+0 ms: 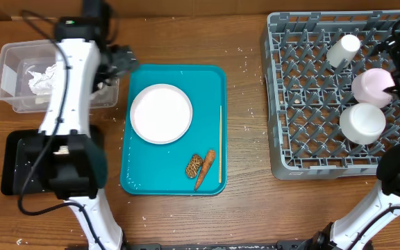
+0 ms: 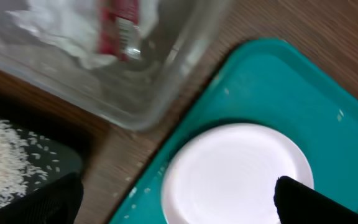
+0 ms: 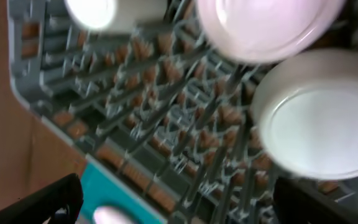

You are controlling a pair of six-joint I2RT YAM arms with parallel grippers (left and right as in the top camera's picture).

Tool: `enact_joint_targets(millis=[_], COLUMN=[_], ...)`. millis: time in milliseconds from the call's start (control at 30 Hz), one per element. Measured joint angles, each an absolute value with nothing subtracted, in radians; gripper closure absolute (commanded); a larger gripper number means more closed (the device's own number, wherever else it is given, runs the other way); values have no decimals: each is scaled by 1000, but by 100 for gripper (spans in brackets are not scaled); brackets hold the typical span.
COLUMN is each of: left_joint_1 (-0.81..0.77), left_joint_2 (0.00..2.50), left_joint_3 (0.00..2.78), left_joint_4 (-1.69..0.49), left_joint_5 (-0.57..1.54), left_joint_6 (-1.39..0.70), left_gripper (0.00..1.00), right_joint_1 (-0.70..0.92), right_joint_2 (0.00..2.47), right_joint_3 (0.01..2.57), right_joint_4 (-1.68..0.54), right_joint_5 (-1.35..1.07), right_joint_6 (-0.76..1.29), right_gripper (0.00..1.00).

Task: Sort waste into correct bins and load items into the dishwasher
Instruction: 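Reach right gripper to the white plate and grasp its rim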

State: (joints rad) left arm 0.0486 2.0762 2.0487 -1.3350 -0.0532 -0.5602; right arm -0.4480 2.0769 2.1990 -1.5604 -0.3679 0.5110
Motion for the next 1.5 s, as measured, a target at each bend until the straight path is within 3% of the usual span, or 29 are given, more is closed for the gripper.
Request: enact_joint_targets(millis=[133, 300, 533, 700, 933, 1367, 1500], left_joint_1=[131, 187, 212, 212, 212, 212, 212], left_joint_2=[2076, 2076, 2076, 2076, 2076, 2076, 2076], left_joint_3=[2049, 2049, 2049, 2049, 2049, 2049, 2049], left_joint_4=[-1331, -1332, -1332, -1332, -1332, -1332, -1332], left_joint_5=[-58, -60, -107, -173, -199, -204, -207], left_joint_6=[-583, -601, -603, -603, -603, -603, -603], left_gripper=[0, 0, 0, 0, 0, 0, 0], right_joint_1=[-350, -64, 350, 537, 676, 687, 687], right_joint_2=[2077, 2077, 2104, 2130, 2167, 2249, 2258], right_joint_3=[2199, 2182, 2115, 2098, 2098, 2070, 2008], right_joint_4=[-1581, -1541, -1324, -1128, -1052, -1037, -1010], right_joint_5=[-393, -302, -162, -72, -4, 41, 52], right_joint_6=[426, 374, 352, 345, 364, 411, 432], right_gripper=[0, 0, 0, 0, 0, 2, 13])
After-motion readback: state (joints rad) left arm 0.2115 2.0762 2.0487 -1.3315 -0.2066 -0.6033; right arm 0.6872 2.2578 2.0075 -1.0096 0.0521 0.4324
